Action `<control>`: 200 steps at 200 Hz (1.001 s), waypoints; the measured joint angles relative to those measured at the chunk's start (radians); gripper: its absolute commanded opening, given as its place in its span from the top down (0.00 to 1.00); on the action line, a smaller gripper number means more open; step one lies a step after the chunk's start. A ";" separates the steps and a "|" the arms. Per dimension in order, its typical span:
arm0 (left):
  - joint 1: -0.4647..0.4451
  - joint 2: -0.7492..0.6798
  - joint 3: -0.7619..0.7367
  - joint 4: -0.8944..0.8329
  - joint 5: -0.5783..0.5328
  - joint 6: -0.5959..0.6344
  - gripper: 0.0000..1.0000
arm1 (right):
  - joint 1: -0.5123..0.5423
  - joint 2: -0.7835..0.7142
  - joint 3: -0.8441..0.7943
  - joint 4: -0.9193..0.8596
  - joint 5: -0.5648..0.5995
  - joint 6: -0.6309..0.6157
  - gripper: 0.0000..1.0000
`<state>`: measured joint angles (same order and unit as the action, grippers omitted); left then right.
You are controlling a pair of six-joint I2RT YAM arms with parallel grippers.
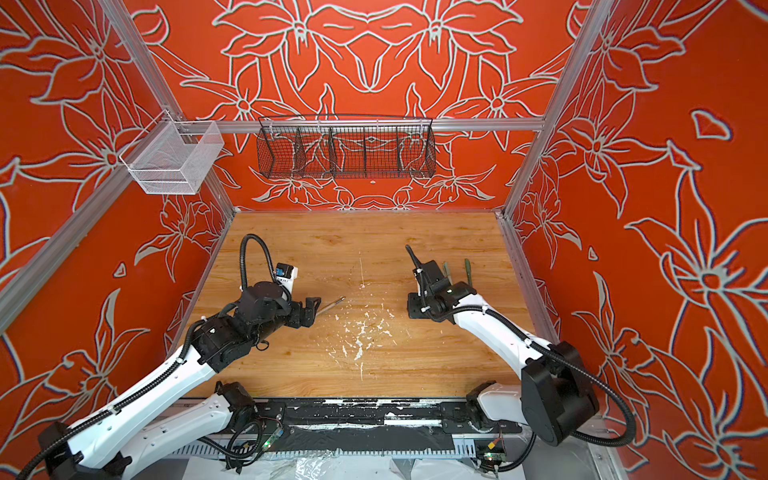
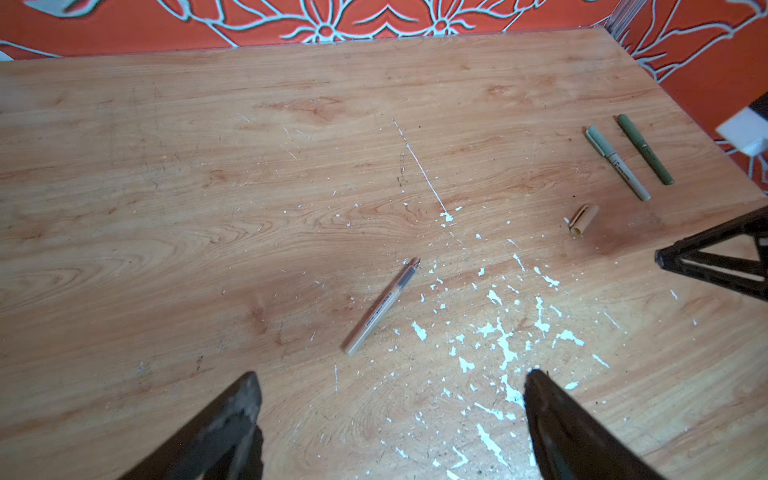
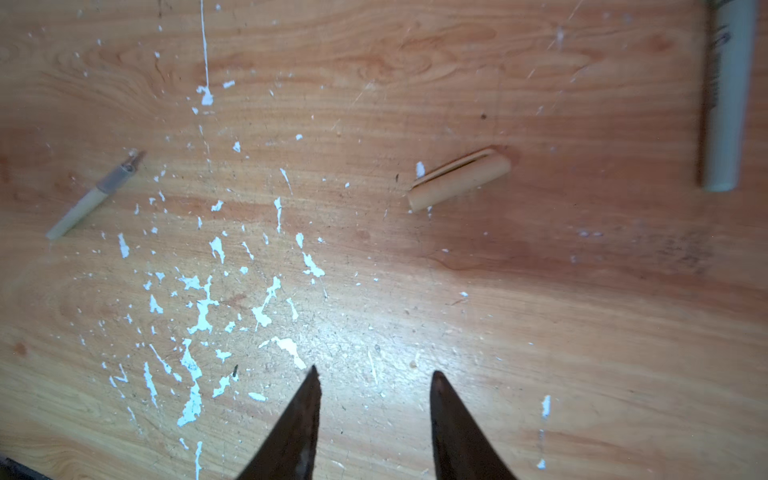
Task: Insert the pens into the pen caps
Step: 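Move the open right gripper over the short tan cap, then lower the right gripper and grasp the tan cap upright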
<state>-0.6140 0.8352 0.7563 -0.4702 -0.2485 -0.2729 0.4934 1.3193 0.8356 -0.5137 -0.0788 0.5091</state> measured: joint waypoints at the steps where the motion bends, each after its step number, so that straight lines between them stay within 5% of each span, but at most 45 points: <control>1: 0.000 0.000 0.000 0.000 0.000 0.000 0.03 | 0.000 0.002 -0.003 0.005 0.001 0.003 0.53; 114: 0.000 -0.009 -0.027 -0.017 -0.009 -0.026 0.03 | -0.163 0.313 0.038 0.228 -0.078 0.054 0.51; 200: 0.000 0.031 -0.003 -0.019 -0.023 -0.009 0.03 | -0.132 0.474 0.243 0.156 -0.054 -0.020 0.52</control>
<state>-0.6140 0.8661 0.7536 -0.4892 -0.2710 -0.2817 0.3611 1.7931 1.0790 -0.3576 -0.1326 0.4892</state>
